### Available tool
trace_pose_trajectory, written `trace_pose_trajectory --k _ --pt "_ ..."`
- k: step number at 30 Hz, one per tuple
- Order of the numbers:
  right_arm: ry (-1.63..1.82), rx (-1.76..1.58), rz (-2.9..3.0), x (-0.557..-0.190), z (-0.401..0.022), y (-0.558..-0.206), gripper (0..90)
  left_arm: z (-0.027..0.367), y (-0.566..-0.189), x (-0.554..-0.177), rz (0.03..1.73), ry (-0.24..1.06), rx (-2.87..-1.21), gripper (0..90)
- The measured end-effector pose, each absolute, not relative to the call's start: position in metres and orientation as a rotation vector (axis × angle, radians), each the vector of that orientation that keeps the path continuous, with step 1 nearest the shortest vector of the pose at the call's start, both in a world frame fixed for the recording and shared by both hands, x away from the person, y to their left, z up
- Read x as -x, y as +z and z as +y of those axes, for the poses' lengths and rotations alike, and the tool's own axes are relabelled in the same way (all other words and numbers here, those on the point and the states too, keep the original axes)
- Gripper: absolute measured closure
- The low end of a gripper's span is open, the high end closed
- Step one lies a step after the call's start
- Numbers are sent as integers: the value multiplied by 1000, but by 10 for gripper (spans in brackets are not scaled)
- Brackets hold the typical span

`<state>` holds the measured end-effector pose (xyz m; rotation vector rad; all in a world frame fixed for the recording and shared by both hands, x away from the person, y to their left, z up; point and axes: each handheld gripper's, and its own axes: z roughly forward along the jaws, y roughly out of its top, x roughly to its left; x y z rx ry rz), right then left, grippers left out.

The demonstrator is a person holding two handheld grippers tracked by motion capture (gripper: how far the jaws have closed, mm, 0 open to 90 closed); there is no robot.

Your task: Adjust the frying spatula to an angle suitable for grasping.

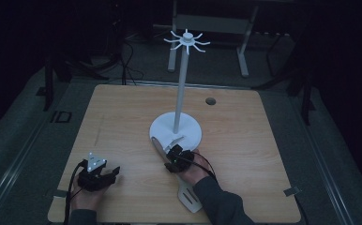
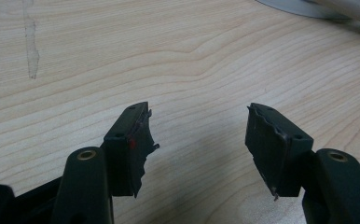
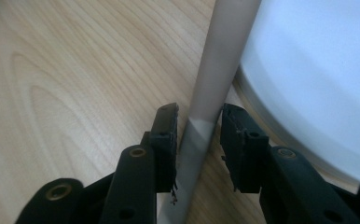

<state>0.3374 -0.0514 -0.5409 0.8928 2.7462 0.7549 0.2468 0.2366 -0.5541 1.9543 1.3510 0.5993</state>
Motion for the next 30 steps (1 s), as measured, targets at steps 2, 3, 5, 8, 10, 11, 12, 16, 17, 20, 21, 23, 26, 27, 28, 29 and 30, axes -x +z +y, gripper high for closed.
trace_pose_trajectory --k 2,3,5,8,10,11,12,16,17,20,21,23,26,27,28,29,30 --pt "737 -905 2749 -338 -49 -542 696 237 -554 -247 1350 598 -1953 404" --pt "737 -915 2751 -338 -49 -542 700 237 -554 -247 1351 599 -1952 405" --pt "734 -926 2751 -338 -50 -541 712 238 -554 -246 1352 599 -1951 404" --pt "735 -921 2759 -336 -54 -539 735 238 -554 -246 1353 598 -1950 404" --pt "737 -906 2759 -336 -59 -537 745 238 -554 -247 1352 597 -1951 404" --pt "731 -913 2752 -336 -62 -536 748 237 -554 -247 1352 597 -1951 404" --pt "732 -918 2747 -336 -66 -535 750 237 -554 -247 1352 596 -1952 404" --pt "725 -976 2723 -341 -84 -533 750 237 -554 -247 1349 598 -1959 404" --pt "721 -986 2719 -342 -89 -532 750 237 -555 -247 1349 598 -1959 405" --pt "704 -1005 2703 -344 -103 -532 751 236 -555 -247 1352 595 -1962 404" --pt "694 -1015 2701 -345 -109 -532 751 236 -555 -247 1353 595 -1961 404" --pt "675 -1027 2700 -345 -116 -533 751 236 -555 -248 1354 592 -1962 404" --pt "625 -1039 2705 -345 -125 -536 752 236 -555 -248 1355 590 -1961 404" --pt "632 -1043 2705 -345 -128 -536 754 236 -555 -248 1355 591 -1964 404" --pt "633 -1044 2710 -346 -130 -536 753 236 -555 -248 1355 591 -1966 404" --pt "636 -1048 2710 -346 -131 -536 751 235 -555 -248 1354 591 -1967 404" --pt "639 -1046 2716 -347 -131 -537 745 235 -555 -248 1354 591 -1968 404"
